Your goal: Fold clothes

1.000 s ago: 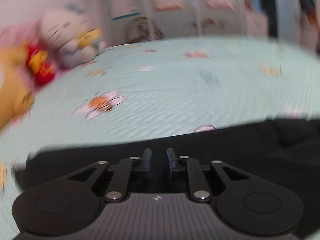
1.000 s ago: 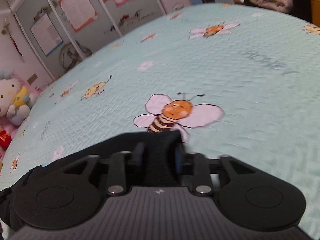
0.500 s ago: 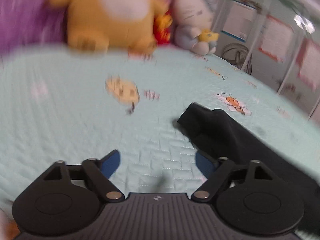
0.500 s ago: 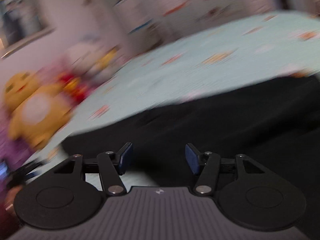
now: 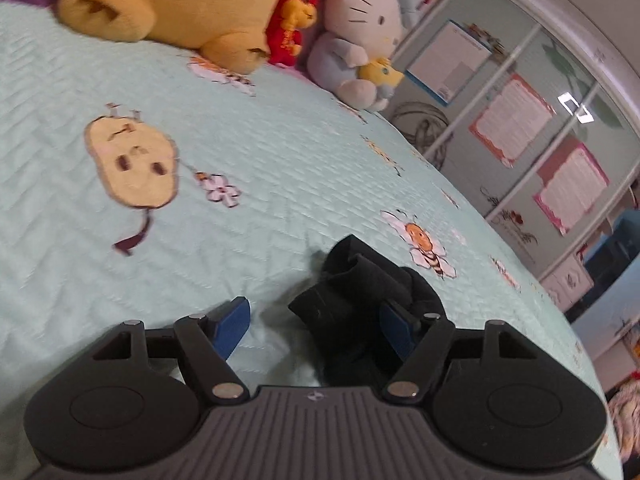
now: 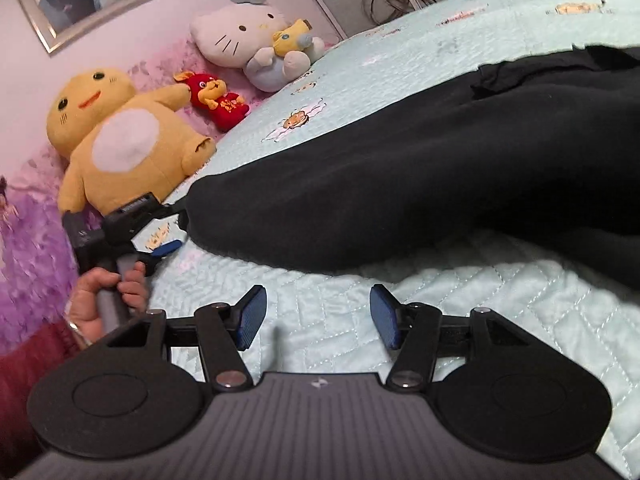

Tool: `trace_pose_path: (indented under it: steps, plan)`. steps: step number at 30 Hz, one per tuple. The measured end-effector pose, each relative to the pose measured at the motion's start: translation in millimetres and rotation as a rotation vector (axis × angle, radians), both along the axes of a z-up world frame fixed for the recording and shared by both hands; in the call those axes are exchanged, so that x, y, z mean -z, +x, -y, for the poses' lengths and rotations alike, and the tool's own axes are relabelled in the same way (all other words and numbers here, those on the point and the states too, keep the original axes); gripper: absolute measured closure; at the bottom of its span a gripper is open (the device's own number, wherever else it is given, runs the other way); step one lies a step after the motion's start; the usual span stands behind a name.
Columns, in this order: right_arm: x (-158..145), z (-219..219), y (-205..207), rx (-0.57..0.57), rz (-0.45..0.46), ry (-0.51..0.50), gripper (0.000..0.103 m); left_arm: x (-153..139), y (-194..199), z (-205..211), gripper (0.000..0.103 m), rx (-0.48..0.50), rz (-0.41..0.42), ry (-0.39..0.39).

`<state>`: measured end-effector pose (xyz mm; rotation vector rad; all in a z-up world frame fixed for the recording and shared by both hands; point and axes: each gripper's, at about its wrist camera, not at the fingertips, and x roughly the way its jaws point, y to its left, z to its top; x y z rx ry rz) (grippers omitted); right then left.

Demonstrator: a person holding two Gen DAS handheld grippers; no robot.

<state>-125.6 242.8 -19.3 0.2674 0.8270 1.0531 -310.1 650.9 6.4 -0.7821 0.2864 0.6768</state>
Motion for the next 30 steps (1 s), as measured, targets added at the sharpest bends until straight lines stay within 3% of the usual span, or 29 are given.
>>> trace_pose_path:
  steps: [1, 2, 4, 8, 11, 13, 15, 16, 17, 18, 19, 22, 24, 26, 30]
  plan:
    - [0.0, -0.3, -0.3, 0.000, 0.002, -0.001, 0.045, 1.5, 3.1, -2.6, 0.054, 0.015, 0.003, -0.006]
    - [0.1, -0.6, -0.5, 0.000, 0.005, -0.002, 0.045, 3.4, 6.4, -6.8, 0.095, 0.035, 0.006, -0.028]
    - [-0.2, 0.1, -5.5, 0.000, 0.008, -0.002, 0.045, 0.9, 13.3, -12.5, 0.094, 0.060, -0.008, -0.052]
    - [-1.0, -3.9, -12.8, -0.001, 0.015, -0.019, 0.045, -46.0, 19.1, -20.3, 0.095, 0.037, 0.005, 0.103]
    - [-10.2, -17.1, -20.8, -0.017, 0.079, -0.108, 0.044, -69.6, 35.6, -35.1, 0.095, 0.027, -0.068, 0.226]
    - [-14.0, -25.8, -26.7, -0.041, 0.127, -0.159, 0.039, -58.3, 56.3, -43.6, 0.092, 0.101, -0.211, 0.244]
    - [-17.3, -30.0, -29.3, -0.058, 0.143, -0.189, 0.038, -35.2, 67.9, -46.1, 0.081, 0.136, -0.366, 0.223]
    - [-19.5, -29.7, -28.7, -0.062, 0.136, -0.196, 0.038, -26.4, 62.2, -44.0, 0.078, 0.119, -0.377, 0.208]
    - [-24.8, -27.3, -26.7, -0.067, 0.107, -0.189, 0.038, -21.0, 49.0, -40.2, 0.072, 0.077, -0.337, 0.191]
    - [-34.0, -17.3, -24.2, -0.062, 0.089, -0.153, 0.038, -17.1, 33.3, -36.5, 0.054, 0.022, -0.295, 0.158]
    - [-44.0, -5.5, -21.7, -0.055, 0.074, -0.111, 0.038, -14.8, 18.7, -33.2, 0.048, -0.022, -0.265, 0.126]
    - [-71.9, 44.2, -10.3, 0.033, 0.046, 0.010, 0.038, -15.1, -18.2, -15.4, 0.048, -0.075, -0.216, 0.098]
    - [-82.8, 88.6, -1.5, 0.137, 0.018, 0.061, 0.038, -20.0, -32.0, 13.8, 0.048, -0.003, -0.222, 0.106]
    - [-86.3, 132.2, -2.6, 0.231, 0.022, 0.045, 0.038, -25.7, -43.4, 47.5, 0.049, 0.099, -0.230, 0.115]
    - [-82.8, 213.9, -22.5, 0.388, 0.092, -0.094, 0.038, -37.6, -67.1, 117.5, 0.049, 0.304, -0.254, 0.141]
